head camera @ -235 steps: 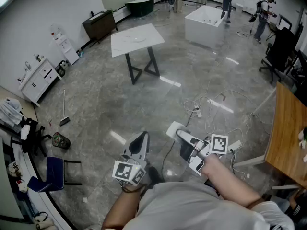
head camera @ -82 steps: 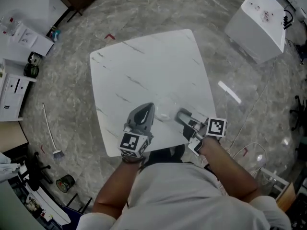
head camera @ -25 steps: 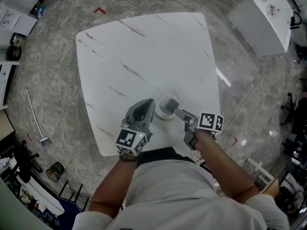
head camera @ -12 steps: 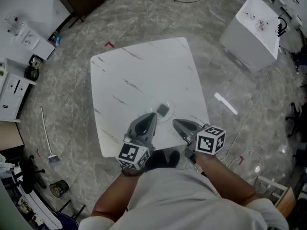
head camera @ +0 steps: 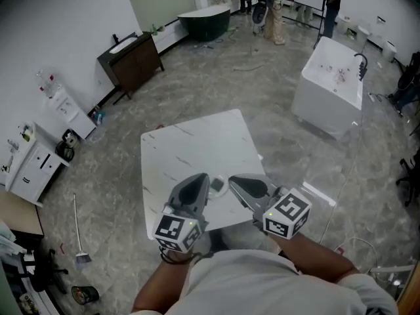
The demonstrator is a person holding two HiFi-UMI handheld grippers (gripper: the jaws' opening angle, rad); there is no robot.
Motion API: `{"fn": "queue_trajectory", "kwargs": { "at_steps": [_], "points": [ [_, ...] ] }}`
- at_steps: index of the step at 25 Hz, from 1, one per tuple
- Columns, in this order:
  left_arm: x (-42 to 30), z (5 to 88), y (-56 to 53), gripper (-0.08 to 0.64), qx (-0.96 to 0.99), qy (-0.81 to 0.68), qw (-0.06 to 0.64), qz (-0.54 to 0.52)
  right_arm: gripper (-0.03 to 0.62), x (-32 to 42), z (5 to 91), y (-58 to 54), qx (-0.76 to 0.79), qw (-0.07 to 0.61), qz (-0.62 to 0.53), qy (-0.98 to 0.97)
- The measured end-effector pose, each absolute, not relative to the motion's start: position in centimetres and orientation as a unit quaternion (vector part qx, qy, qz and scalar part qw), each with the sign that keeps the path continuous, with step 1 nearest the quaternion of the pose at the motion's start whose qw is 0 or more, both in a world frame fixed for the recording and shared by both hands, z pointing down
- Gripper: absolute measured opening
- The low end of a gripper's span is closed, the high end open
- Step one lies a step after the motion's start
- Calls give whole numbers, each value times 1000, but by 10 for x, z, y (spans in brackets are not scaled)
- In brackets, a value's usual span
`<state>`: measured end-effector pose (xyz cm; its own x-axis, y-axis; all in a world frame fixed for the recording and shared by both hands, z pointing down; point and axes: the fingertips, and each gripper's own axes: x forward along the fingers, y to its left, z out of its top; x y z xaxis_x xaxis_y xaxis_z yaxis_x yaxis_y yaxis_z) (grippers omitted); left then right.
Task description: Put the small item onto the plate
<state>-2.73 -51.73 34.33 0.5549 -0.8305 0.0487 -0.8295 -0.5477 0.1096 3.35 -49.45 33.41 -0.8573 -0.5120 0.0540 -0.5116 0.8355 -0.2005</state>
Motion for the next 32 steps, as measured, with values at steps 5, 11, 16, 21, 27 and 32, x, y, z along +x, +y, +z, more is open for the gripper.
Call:
{"fn": "queue_trajectory", "kwargs": {
  "at_steps": [5, 11, 16, 21, 27, 32],
  "points": [
    [-8, 294, -482, 6, 872, -488, 17, -19, 2, 49, 285, -460, -267, 19, -40, 963],
    [-11, 278, -458, 6, 863, -504, 0, -34, 2, 46, 270, -440, -270, 32, -23, 962],
    [-13, 278, -452, 6, 861, -507, 4, -38, 2, 44, 270, -440, -270, 33, -30, 962],
    [-8, 275, -445, 6, 861, -508, 4, -43, 2, 50, 272, -436, -280, 31, -33, 959],
    [-7, 278, -446, 6, 861, -507, 8, -43, 2, 55, 268, -433, -282, 34, -32, 958],
    [-11, 275, -448, 6, 861, -506, 9, -44, 2, 53, 263, -434, -284, 33, -30, 958]
  ]
}}
